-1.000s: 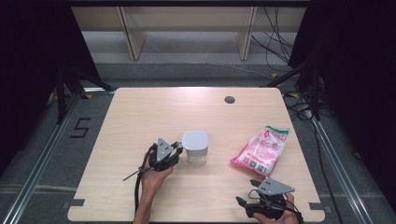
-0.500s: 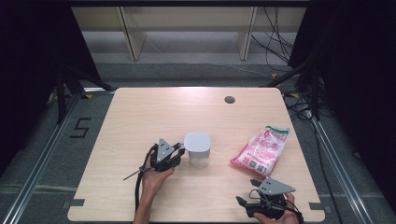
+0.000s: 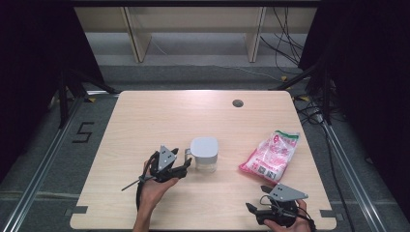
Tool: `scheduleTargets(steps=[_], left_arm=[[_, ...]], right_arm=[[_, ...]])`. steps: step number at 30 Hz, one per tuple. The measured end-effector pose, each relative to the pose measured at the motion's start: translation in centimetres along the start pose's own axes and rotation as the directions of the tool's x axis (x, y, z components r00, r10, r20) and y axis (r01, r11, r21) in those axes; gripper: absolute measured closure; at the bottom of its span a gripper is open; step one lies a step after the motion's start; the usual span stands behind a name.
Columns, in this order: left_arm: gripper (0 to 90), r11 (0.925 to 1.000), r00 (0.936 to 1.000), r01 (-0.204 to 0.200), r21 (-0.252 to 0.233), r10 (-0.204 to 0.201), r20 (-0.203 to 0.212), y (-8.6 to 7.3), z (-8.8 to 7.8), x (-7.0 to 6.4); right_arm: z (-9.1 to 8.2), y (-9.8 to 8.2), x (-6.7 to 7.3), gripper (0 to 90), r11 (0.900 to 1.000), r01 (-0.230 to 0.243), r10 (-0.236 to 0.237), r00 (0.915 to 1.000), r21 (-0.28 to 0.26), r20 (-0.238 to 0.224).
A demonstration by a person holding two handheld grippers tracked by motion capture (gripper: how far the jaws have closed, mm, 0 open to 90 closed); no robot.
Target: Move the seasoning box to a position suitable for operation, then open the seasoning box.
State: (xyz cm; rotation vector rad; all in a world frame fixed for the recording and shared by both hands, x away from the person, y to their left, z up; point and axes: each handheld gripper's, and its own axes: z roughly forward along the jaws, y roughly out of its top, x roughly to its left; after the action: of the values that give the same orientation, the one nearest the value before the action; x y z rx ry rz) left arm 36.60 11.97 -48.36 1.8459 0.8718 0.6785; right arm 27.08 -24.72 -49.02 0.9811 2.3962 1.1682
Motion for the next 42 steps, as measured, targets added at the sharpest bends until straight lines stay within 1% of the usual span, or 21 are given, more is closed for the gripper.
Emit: scheduleTargets(steps=[7,8,10,11,18,19,20,21,22,24,27,29,30,31,32,33,36,38,39,40,42], left_arm=[[39.6,0.9997,1.0,0.0,-0.026,0.0,0.009,0.5,-1.2,0.1],[39.8,0.9995,0.9997,-0.025,-0.02,0.025,0.005,0.7,-1.4,0.2],[40.3,0.9996,1.0,-0.005,-0.028,0.005,-0.002,0.9,-1.6,-0.3],[40.3,0.9992,0.9998,-0.019,-0.036,0.019,0.006,1.1,-1.7,-0.2],[46.9,0.9981,0.9988,-0.007,-0.061,0.01,0.047,2.1,-2.5,-0.5],[50.9,0.9962,0.9986,0.008,-0.087,-0.003,0.052,2.2,-2.6,-0.6],[53.7,0.995,0.999,-0.01,-0.099,0.014,0.043,2.4,-2.8,-0.5],[58.4,0.995,0.999,-0.01,-0.099,0.014,0.043,2.4,-2.8,-0.5],[58.4,0.9942,0.999,-0.019,-0.106,0.023,0.037,2.5,-2.9,-0.5],[67.1,0.9925,0.9987,-0.025,-0.12,0.03,0.041,2.7,-3.1,-0.6],[79.8,0.9881,0.998,-0.045,-0.147,0.051,0.038,3.1,-3.4,-1.0],[82.0,0.9892,0.998,-0.044,-0.14,0.05,0.039,3.4,-3.6,-1.3],[85.3,0.9851,0.9966,-0.063,-0.16,0.071,0.041,3.7,-3.4,-1.2],[86.5,0.9851,0.9966,-0.063,-0.16,0.071,0.041,3.7,-3.4,-1.2],[86.5,0.9881,0.9979,-0.042,-0.148,0.049,0.042,3.8,-3.3,-1.3],[87.8,0.9887,0.9976,-0.047,-0.143,0.053,0.044,3.9,-3.2,-1.3],[88.2,0.9859,0.9968,-0.054,-0.158,0.063,0.05,4.2,-2.6,-1.0],[88.4,0.9901,0.9983,-0.034,-0.136,0.04,0.043,4.4,-2.3,-1.0],[88.5,0.9905,0.9982,-0.037,-0.132,0.043,0.042,4.5,-2.1,-0.9],[88.5,0.988,0.9971,-0.054,-0.145,0.061,0.046,4.6,-1.7,-0.8],[88.6,0.989,0.9968,-0.054,-0.137,0.062,0.051,4.7,-1.3,-0.8]], right_arm=[[0.0,0.0,0.1,21.4,1.0,0.005,-0.005,0.9999,-0.008,0.011],[0.1,0.0,0.0,21.3,1.0,0.01,-0.01,0.9999,-0.001,-0.001],[0.1,0.0,0.0,21.3,1.0,0.01,-0.01,1.0,0.0,-0.001],[0.0,0.0,0.0,21.4,1.0,0.01,-0.01,0.9999,0.002,-0.002],[0.0,0.0,0.0,21.3,1.0,0.01,-0.01,0.9999,0.001,0.0],[0.0,0.0,0.1,21.3,1.0,0.0,0.0,1.0,0.0,0.004],[0.1,0.0,0.1,21.3,1.0,-0.002,0.002,0.9999,-0.011,0.014],[0.1,0.0,0.1,21.3,1.0,-0.002,0.002,0.9999,-0.011,0.014],[0.1,0.1,0.0,21.3,1.0,0.008,-0.008,1.0,-0.003,-0.002],[0.1,0.1,0.1,21.2,1.0,-0.001,0.001,0.9994,-0.016,0.033],[0.1,0.0,0.1,21.2,1.0,0.006,-0.006,0.9994,-0.013,0.033],[0.2,0.0,0.1,21.2,1.0,0.008,-0.008,0.9997,-0.012,0.022],[0.2,0.1,0.1,21.2,1.0,0.01,-0.01,0.9999,-0.005,0.013],[0.2,0.1,0.1,21.2,1.0,0.01,-0.01,0.9999,-0.005,0.013],[0.2,0.2,0.1,21.2,1.0,0.011,-0.011,0.9999,-0.006,0.014],[0.2,0.1,0.2,21.2,1.0,0.011,-0.01,0.9993,-0.013,0.035],[0.2,0.1,0.2,21.2,1.0,-0.014,0.014,0.9997,0.004,0.02],[0.3,0.2,0.4,21.2,1.0,-0.029,0.029,0.9993,0.0,0.024],[0.4,0.2,0.2,21.2,1.0,-0.011,0.011,0.9999,0.006,0.004],[0.4,0.2,0.3,21.2,1.0,-0.012,0.012,0.9997,-0.002,0.023],[0.3,0.2,0.5,21.2,1.0,-0.028,0.028,0.9994,0.004,0.02]])
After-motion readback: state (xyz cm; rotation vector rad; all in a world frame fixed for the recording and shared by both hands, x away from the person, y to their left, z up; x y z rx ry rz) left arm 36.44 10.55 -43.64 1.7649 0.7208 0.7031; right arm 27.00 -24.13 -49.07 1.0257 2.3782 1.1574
